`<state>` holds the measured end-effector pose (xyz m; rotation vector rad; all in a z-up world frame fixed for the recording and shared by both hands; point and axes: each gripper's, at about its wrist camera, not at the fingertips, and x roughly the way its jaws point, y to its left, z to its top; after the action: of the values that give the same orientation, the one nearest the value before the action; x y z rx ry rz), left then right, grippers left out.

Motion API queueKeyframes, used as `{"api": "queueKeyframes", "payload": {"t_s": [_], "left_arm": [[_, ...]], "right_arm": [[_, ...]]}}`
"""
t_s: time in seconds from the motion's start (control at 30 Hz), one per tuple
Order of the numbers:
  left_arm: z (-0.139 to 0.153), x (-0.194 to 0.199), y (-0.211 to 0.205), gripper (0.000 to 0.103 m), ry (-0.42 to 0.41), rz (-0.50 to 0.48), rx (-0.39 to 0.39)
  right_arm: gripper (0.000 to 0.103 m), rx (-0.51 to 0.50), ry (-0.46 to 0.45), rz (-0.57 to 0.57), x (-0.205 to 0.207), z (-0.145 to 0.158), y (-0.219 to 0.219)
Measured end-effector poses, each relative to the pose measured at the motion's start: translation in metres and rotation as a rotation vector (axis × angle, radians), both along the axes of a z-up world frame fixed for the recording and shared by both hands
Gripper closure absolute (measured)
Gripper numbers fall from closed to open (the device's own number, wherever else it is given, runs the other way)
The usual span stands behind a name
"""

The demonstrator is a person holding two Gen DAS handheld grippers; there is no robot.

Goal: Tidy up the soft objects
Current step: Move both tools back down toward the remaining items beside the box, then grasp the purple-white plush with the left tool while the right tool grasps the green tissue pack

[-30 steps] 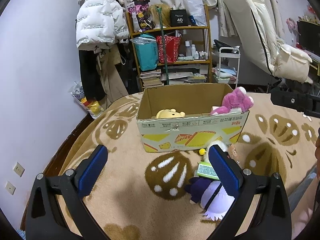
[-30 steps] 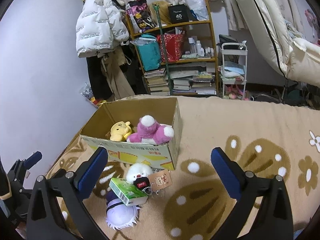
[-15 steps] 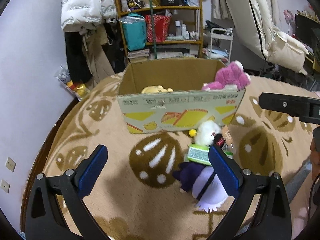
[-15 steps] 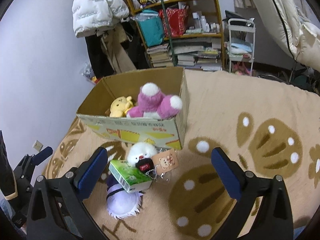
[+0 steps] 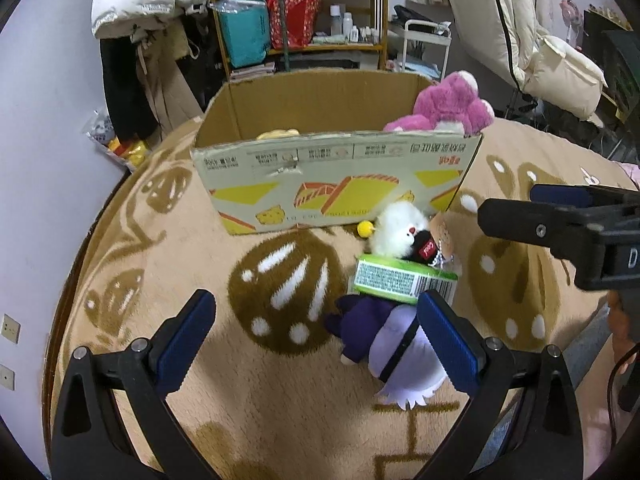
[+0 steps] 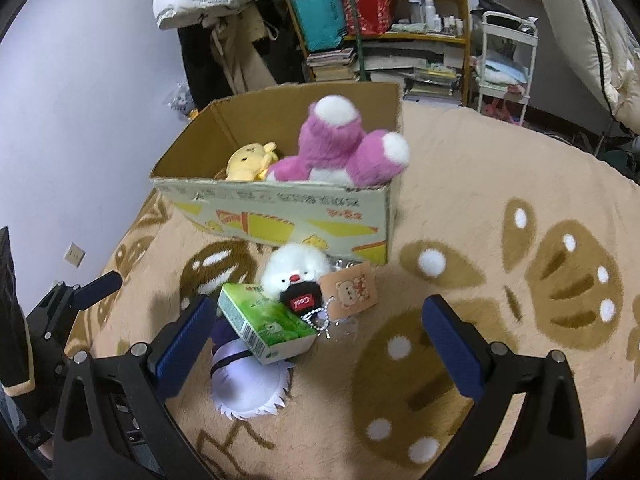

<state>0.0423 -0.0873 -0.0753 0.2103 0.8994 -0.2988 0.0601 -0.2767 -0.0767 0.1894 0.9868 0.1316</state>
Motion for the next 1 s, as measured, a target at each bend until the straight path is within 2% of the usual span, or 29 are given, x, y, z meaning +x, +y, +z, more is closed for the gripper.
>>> {"api": "queueKeyframes", "payload": {"t_s": [0.2, 0.33, 0.47, 0.57, 0.83, 1.0], "left_arm": [[-0.010, 0.004, -0.002, 0.003, 0.064, -0.018, -0.008], [-0.019, 0.008, -0.002, 0.003, 0.131, -0.024, -0.037], [-0.023, 0.008, -0.004, 0.003, 0.160, -0.032, -0.060], [-0.027, 0.009, -0.005, 0.003, 0.187, -0.042, -0.077], [-0.048, 0.012, -0.012, 0.003, 0.310, -0.054, -0.185], [-0.051, 0.012, -0.018, 0.003, 0.319, -0.061, -0.199]], "right_arm": [[0.000, 0.011, 0.067, 0.018, 0.007, -0.014, 0.007], [0.000, 0.014, 0.126, 0.030, 0.011, -0.027, 0.010], [0.000, 0.008, 0.174, 0.041, 0.012, -0.037, 0.014], [0.000, 0.006, 0.190, 0.044, 0.013, -0.041, 0.015], [0.000, 0.008, 0.230, 0.028, 0.016, -0.050, 0.014], [0.000, 0.001, 0.249, 0.034, 0.018, -0.054, 0.015]]}}
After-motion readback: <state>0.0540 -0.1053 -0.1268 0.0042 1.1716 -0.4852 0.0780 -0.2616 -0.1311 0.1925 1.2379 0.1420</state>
